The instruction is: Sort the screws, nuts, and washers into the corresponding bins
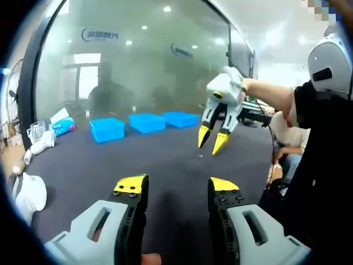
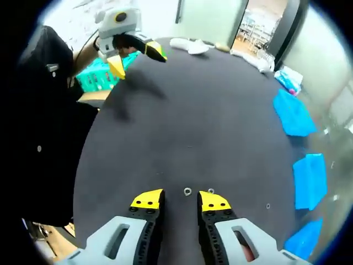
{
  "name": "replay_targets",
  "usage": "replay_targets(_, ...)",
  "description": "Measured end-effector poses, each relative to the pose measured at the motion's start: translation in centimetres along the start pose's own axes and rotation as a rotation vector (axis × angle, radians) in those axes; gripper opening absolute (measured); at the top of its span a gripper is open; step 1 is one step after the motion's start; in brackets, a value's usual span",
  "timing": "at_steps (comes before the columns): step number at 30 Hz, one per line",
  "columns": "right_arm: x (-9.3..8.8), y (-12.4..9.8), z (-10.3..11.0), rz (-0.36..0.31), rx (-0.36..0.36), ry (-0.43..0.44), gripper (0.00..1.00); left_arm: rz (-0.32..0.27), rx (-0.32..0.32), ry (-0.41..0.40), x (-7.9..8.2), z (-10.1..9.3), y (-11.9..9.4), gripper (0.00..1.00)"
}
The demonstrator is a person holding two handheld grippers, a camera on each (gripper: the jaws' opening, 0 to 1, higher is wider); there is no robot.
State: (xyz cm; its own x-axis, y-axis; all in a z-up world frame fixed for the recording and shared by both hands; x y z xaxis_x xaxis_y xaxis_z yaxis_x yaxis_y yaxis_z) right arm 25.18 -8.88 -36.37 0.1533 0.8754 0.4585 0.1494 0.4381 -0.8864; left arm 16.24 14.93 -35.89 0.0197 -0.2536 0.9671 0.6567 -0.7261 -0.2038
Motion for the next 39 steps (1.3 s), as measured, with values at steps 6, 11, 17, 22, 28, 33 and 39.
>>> replay_targets(6,0.2,1.0,-0.2,0.055,0.025,-0.013,0.19,-0.005,0.007,-0.008,-0.1,0.0,-0.3,0.42)
replay_targets(11,0.1,1.6,-0.5,0.093,0.039,-0.029,0.18,0.004,0.005,-0.011,-0.3,0.0,-0.3,0.42)
replay_targets(17,0.1,1.7,-0.5,0.113,0.081,-0.003,0.14,0.008,-0.005,-0.013,-0.5,-0.1,-0.2,0.42)
replay_targets(22,0.0,1.7,-0.7,0.109,0.093,0.003,0.09,0.007,-0.009,-0.017,-0.5,-0.1,-0.2,0.42)
replay_targets(28,0.0,1.7,-1.0,0.105,0.095,0.010,0.03,0.004,-0.008,-0.015,-0.4,-0.2,-0.2,0.42)
replay_targets(33,0.0,1.6,-0.8,0.101,0.073,-0.010,0.03,0.008,-0.005,-0.013,-0.5,-0.2,-0.2,0.42)
replay_targets(39,-0.1,0.7,-0.8,0.045,0.039,0.006,0.03,0.006,-0.008,-0.013,-0.4,-0.2,-0.2,0.42)
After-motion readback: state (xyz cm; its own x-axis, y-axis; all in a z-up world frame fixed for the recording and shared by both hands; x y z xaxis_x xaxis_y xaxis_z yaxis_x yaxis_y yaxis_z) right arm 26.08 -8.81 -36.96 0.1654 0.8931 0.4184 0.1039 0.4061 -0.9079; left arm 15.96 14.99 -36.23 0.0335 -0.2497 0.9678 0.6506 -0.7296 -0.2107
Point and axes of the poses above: the point that each gripper's makers call its tool centre point, and the gripper's own axes: y roughly forward along the fingers, z roughly to its left, x roughly out of its top, the point moved 7 cm from there along -y, roughly backward along the fingers, and after that the axes turned 11 degrees about y, right-handed, at the moved point
